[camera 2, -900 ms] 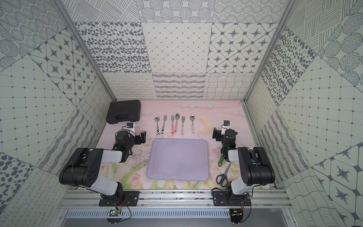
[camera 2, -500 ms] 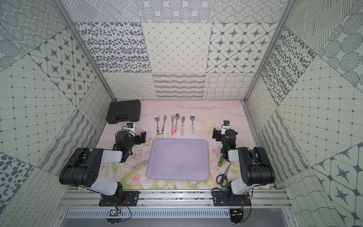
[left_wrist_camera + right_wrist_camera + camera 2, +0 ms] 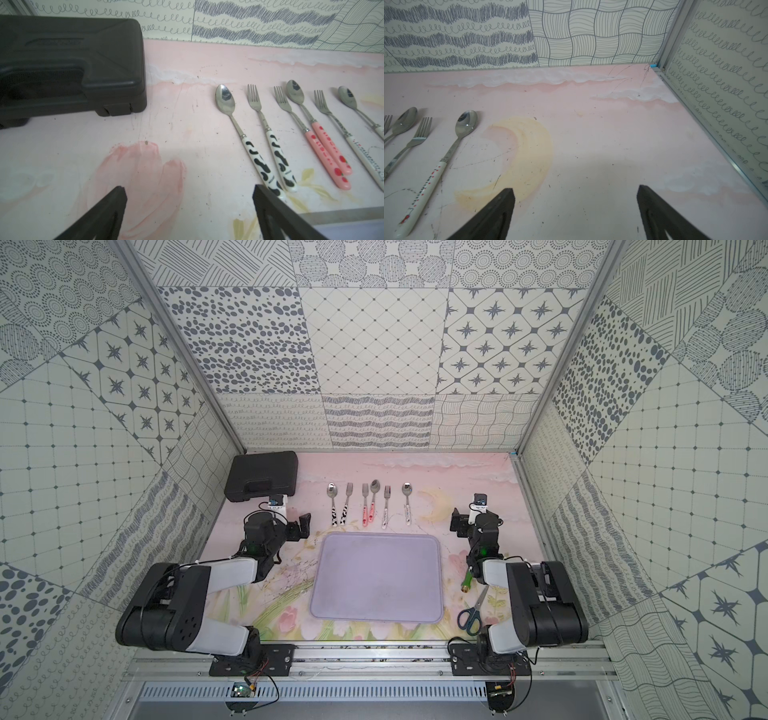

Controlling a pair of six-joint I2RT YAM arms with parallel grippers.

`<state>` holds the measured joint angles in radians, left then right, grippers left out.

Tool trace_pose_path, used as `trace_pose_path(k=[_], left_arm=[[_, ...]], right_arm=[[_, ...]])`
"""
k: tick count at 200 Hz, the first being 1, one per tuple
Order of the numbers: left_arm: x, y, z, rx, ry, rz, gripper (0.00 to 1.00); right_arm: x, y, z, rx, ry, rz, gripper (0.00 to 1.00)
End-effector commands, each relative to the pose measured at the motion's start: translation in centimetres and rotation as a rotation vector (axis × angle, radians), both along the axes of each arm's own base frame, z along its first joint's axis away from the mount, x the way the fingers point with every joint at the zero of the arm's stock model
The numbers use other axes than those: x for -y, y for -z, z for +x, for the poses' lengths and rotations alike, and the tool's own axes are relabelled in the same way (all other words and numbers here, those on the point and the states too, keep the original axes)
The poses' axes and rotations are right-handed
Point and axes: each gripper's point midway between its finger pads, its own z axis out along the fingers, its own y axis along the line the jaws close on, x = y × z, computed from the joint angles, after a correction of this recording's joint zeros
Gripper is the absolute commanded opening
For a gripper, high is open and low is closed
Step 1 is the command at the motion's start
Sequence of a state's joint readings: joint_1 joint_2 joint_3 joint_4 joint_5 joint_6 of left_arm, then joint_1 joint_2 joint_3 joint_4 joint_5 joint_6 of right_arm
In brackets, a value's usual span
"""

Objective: Set the spoon and fork side by side
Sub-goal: Pick up the fork at the center of the board.

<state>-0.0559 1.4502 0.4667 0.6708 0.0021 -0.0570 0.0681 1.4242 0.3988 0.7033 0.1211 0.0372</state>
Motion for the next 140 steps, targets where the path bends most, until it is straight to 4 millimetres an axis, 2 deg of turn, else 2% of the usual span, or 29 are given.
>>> trace_pose_path(k=[1,7,12,15,47,62,76,82,96,119,140], left_arm=[[0.1,-1.7,-0.7,-0.045,-0.040,0.053,0.99],[0.2,-2.5,-0.7,-0.028,-0.054,0.045,0.99],[0.2,-3.0,-0.8,-0.024,-0.066,0.030,0.99],[0.2,-3.4,-0.9,-0.020,-0.075,0.015,0.99],[0.5,-6.5,-1.6,-0.091,-0.158,-0.198,0.99],[-0.2,-6.4,-2.1,-0.175,-0.267,-0.294,0.99],[-1.6,-4.7,-3.1,-0.285,-0.434,-0.385,1.00],[-1.1,-4.3,-2.8,-0.318,-0.412,-0.428,1.00],[1.6,-4.0,-1.8,-0.352,-0.264,-0.515,1.00],[3.8,-3.9,-1.0,-0.356,-0.191,-0.512,1.00],[5.3,-3.0,-0.5,-0.414,-0.181,-0.480,0.99]], right_arm=[[0.9,-2.3,0.2,-0.033,0.078,0.025,0.97],[1.2,-2.9,0.3,-0.041,0.110,0.055,0.97],[1.4,-2.4,0.0,-0.072,0.131,0.071,0.97],[1.4,-3.4,0.4,-0.062,0.136,0.085,0.97],[0.0,-6.4,0.2,-0.024,0.087,0.213,0.97],[-1.0,-8.1,-0.2,0.016,0.045,0.290,0.97],[-1.4,-9.3,-0.8,0.039,0.041,0.386,0.97],[-0.9,-9.0,-1.2,0.024,0.100,0.463,0.97],[1.3,-7.1,-2.8,-0.033,0.303,0.619,0.97],[0.1,-6.9,-3.3,-0.075,0.189,0.600,0.97],[-0.1,-6.6,-3.6,-0.104,0.171,0.562,0.97]])
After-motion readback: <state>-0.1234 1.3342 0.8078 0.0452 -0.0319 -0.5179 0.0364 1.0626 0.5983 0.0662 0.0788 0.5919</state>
